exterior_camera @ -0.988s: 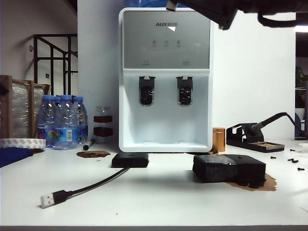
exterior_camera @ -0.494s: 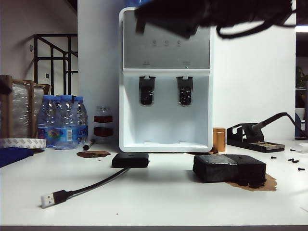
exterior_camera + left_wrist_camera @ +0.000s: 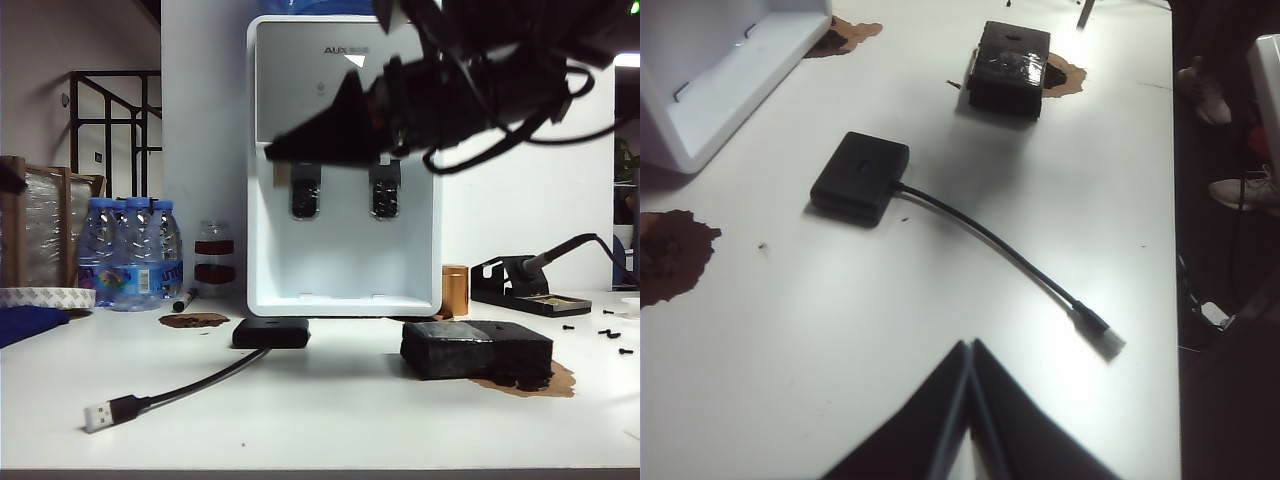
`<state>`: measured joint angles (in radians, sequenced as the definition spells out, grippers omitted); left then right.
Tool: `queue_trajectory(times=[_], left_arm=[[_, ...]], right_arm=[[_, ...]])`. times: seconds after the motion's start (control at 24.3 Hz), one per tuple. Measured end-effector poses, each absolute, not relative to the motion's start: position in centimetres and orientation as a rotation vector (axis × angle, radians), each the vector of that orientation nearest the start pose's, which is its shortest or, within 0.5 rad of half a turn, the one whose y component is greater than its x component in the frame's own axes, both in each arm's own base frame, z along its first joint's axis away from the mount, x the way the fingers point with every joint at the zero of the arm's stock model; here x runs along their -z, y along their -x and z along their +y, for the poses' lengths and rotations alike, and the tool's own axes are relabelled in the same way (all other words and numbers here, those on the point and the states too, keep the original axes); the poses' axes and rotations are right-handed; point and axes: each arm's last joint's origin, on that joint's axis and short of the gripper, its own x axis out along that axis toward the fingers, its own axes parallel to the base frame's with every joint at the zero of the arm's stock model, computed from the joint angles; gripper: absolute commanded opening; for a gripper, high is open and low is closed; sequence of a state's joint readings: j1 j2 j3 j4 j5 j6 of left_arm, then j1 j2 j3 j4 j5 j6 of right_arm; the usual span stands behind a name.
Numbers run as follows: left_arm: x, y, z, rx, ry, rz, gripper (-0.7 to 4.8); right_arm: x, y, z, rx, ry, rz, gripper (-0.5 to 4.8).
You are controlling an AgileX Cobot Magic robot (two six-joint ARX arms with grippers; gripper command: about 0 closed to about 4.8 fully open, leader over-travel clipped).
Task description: Take the USB flash drive out of the black sponge and insert it into the slot on top of the black USB adpator box.
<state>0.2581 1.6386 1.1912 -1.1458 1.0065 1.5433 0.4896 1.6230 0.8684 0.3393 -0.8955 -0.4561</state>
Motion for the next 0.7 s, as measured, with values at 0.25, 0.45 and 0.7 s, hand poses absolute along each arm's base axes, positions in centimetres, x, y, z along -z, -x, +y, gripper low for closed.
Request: queue_trajectory(times=[0.25, 0.45, 0.7], left_arm=[[-23.2, -28.1, 4.9, 1.271, -0.334, 0.497, -0.04], [-23.2, -28.1, 4.9, 1.27, -0.327, 0.492, -0.04], [-23.2, -28.1, 4.9, 1.268, -0.326, 0.487, -0.04]], right_arm=[[-17.7, -30.3, 18.7, -1.454, 0.35, 0.144, -0.04], [-17.0, -32.2, 19.4, -1.438, 0.394, 0.12, -0.04], [-16.5, -33.6, 19.0, -1.4, 0.424, 0.114, -0.04]])
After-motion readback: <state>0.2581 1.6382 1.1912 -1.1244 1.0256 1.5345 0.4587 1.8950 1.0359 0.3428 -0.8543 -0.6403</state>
